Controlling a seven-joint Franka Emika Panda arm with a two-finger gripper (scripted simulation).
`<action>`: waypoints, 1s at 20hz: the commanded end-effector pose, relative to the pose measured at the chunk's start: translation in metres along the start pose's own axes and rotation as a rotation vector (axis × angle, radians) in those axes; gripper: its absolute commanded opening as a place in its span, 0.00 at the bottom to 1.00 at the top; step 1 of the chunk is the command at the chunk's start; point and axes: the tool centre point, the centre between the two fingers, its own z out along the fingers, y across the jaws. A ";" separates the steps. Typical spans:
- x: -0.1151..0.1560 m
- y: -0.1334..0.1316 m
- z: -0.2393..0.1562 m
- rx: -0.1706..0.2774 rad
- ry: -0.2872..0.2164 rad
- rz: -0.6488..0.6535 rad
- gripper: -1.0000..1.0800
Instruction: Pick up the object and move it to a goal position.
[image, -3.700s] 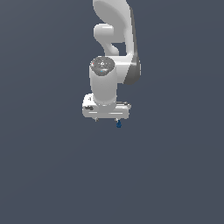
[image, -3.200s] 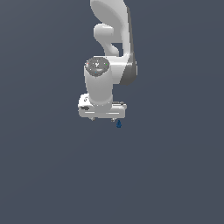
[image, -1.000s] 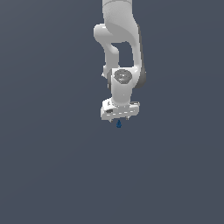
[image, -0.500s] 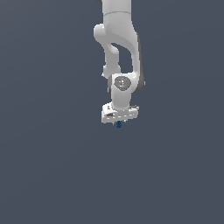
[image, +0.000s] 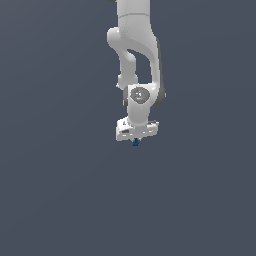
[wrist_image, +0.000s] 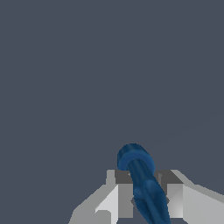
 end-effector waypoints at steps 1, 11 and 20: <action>0.000 0.000 0.000 0.000 0.000 0.000 0.00; 0.016 -0.004 -0.027 0.000 0.000 0.000 0.00; 0.053 -0.012 -0.088 0.000 0.000 0.000 0.00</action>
